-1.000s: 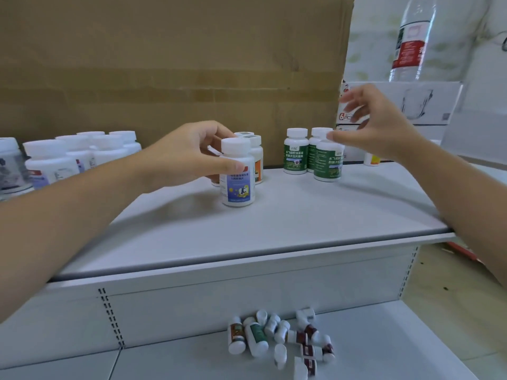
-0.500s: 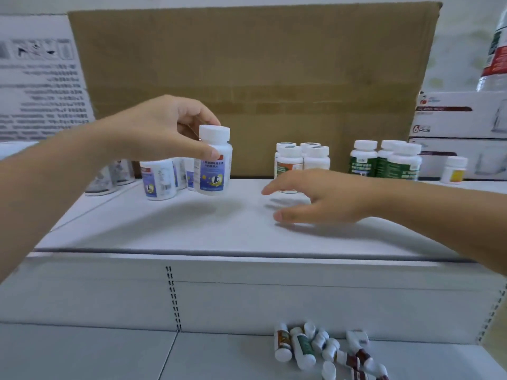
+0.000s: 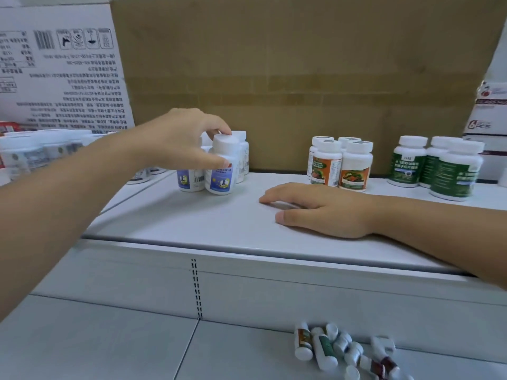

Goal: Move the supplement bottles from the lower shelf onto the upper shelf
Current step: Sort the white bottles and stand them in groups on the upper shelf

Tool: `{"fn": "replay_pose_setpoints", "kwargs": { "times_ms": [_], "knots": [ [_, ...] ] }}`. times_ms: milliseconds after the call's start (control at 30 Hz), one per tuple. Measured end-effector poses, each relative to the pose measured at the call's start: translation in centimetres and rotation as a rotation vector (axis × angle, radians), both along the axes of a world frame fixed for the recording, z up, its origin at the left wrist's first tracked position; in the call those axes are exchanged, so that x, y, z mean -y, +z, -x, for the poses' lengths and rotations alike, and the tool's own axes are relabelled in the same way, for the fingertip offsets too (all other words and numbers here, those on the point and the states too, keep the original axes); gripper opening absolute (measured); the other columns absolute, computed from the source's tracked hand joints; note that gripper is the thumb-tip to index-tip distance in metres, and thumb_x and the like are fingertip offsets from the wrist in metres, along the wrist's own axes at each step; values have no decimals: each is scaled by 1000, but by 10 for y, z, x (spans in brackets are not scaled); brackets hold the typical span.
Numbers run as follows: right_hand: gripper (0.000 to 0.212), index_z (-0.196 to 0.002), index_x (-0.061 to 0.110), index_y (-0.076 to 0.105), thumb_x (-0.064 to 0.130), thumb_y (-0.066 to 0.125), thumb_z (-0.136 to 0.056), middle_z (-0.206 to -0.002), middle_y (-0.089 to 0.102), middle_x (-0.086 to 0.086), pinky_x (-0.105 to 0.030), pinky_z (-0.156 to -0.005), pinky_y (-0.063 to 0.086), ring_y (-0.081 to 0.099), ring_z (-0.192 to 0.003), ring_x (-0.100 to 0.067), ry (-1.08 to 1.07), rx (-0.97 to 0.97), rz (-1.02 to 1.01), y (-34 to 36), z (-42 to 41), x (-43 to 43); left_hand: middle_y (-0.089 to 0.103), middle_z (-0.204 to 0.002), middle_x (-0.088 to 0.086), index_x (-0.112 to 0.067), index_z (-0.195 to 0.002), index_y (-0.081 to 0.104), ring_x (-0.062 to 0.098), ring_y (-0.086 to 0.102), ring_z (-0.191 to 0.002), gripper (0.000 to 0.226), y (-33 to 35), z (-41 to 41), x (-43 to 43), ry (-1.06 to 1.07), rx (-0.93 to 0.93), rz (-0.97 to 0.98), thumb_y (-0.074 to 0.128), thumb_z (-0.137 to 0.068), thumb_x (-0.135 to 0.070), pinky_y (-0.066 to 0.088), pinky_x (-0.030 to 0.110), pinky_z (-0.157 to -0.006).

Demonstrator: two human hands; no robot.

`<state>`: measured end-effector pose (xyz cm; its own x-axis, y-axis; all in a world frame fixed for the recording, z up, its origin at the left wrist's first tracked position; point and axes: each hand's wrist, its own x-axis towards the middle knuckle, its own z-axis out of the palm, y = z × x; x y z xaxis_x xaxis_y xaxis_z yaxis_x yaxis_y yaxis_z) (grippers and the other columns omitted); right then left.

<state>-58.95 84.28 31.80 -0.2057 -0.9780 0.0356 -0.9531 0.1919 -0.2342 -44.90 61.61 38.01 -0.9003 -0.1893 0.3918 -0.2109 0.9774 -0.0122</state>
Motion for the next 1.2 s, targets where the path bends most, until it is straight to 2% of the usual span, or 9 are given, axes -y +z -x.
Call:
{"fn": "replay_pose_setpoints", "kwargs": {
  "times_ms": [233,400,500,700,800,867,1000,1133,1200],
  "knots": [
    [48,-144,40,38,51,40,-97,-151,33,24,-24,-117,20,28,-138,4,-5,10,6,0,1,1,58,-125,-3,-31,-132,55,19,33,-133,87,-6,5,13,37,8,143,31,-61,-75,23,42,-102],
    [48,-144,40,38,51,40,-97,-151,33,24,-24,-116,20,28,-137,3,-3,8,6,-1,3,1,52,-139,-5,-34,-140,48,17,26,-140,62,-9,5,19,47,2,115,57,-86,-61,20,45,-106],
    [48,-144,40,38,51,39,-97,-151,33,24,-23,-116,21,29,-137,3,0,-4,5,-1,2,2,51,-141,-7,-34,-141,47,17,26,-140,55,-13,5,24,49,-11,107,58,-90,-50,20,46,-108],
    [48,-143,35,41,52,39,-98,-150,38,20,-23,-115,24,33,-135,1,-3,-111,-16,9,-6,-4,51,-135,-3,-26,-138,47,23,44,-126,65,-17,-11,7,-18,-127,148,51,-82,-59,37,45,-102],
    [48,-141,37,44,53,42,-96,-147,41,21,-21,-109,28,37,-133,-2,-59,-164,-60,23,-8,-24,52,-115,-9,-25,-130,52,16,55,-104,46,-22,-27,-14,-99,-151,141,61,-89,-45,42,31,-82],
    [50,-139,41,43,58,43,-92,-145,41,23,-21,-106,31,39,-131,-3,-111,-181,-85,29,-8,-44,55,-107,-12,-25,-125,55,13,55,-95,40,-27,-37,-30,-95,-50,147,60,-89,-43,41,28,-80],
    [52,-136,45,44,63,45,-87,-142,43,24,-23,-100,37,43,-126,-4,-159,-212,-73,30,-13,-90,56,-110,-21,-35,-124,54,4,55,-102,50,-37,-57,-58,-3,188,96,48,-83,-63,47,32,-91],
    [49,-136,45,44,58,48,-89,-136,44,25,-18,-90,35,42,-115,3,-182,-174,-43,25,-24,-145,57,-110,-26,-44,-120,52,-2,55,-103,75,-47,-75,-82,-21,178,68,28,-67,-90,47,27,-84],
    [52,-136,43,44,59,48,-86,-134,45,25,-18,-90,37,44,-112,4,-195,-163,-14,22,-30,-173,55,-108,-26,-42,-120,53,0,55,-104,77,-52,-83,-98,-49,127,88,25,-67,-90,43,26,-82]
  ]
}}
